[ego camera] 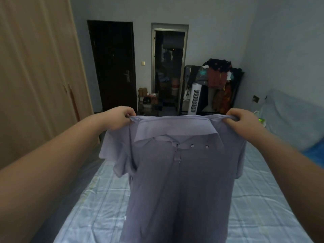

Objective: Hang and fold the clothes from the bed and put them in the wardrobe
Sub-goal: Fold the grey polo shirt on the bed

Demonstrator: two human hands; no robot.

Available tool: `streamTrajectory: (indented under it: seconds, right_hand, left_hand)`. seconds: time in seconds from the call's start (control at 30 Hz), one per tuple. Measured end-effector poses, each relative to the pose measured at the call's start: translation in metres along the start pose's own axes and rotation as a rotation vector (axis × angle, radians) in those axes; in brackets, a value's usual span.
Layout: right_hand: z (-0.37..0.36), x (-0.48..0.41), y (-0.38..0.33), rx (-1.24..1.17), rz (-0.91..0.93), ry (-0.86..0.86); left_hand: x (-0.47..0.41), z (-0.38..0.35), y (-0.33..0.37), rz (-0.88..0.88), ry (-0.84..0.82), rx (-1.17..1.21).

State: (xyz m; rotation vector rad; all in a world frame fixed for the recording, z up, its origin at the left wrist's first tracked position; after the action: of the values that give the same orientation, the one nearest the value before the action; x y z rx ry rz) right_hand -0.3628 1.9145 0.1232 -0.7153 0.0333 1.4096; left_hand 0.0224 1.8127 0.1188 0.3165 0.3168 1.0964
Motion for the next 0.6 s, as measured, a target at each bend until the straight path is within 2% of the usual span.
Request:
streamTrajectory:
  seconds: [0.17,0.37,0.43,0.6]
  right_hand:
    - [0.008,0.026,-0.005,-0.198,-0.063,-0.048]
    - [0.006,0.064,-0.002,-0.478,-0.094,-0.135]
    - [0.005,0.072,0.003,-0.445,-0.076,-0.142]
    - [0.008,0.077,0.009,-0.103,0.036,-0.122]
  left_hand:
    - [0.030,0.002,-0.007,-0.098,-0.075,0.061]
    - [0.052,-0.003,-0.012,-0.141,0.002,0.070]
    - [0.050,-0.015,-0.018,-0.139,0.012,0.058]
    - [0.029,-0.049,-0.021,-0.140,0.057,0.121]
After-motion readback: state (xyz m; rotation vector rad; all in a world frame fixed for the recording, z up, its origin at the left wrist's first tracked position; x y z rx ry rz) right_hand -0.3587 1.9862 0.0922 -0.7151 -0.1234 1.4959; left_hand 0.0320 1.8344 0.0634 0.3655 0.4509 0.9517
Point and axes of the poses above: each hand's wrist, its own x-axis away from the middle knuckle, its own z-axis out of the back of the hand, y = z × x, the point moved 7 cm from there along -x, towards the middle knuckle, and after that the axes turned 1 degree about -z, right-handed, at the moved point
